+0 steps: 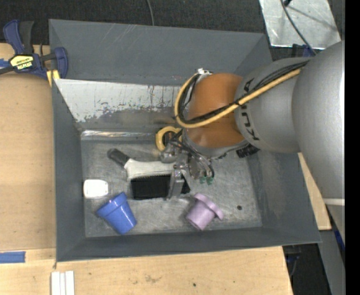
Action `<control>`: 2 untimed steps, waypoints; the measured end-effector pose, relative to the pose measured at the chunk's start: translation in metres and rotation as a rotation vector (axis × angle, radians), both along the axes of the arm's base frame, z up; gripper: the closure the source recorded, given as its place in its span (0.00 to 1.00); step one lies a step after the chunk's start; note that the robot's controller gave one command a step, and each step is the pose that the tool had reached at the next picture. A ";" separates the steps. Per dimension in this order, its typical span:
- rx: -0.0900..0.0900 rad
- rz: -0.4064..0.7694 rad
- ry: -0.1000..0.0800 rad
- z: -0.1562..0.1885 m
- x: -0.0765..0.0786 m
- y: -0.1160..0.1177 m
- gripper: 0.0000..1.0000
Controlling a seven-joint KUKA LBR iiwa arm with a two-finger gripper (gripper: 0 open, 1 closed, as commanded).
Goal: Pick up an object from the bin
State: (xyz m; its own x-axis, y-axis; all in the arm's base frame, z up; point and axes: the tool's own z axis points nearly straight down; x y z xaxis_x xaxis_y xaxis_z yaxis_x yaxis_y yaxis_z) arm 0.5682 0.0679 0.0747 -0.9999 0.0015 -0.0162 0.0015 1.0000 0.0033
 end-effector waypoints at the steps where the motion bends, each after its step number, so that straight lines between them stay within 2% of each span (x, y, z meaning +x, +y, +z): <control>1: -0.003 0.003 0.020 0.046 0.002 0.002 1.00; 2: -0.004 0.032 0.012 0.093 0.012 -0.010 1.00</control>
Offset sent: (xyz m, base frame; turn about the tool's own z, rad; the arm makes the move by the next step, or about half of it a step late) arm 0.0118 -0.0100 0.0917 -0.0311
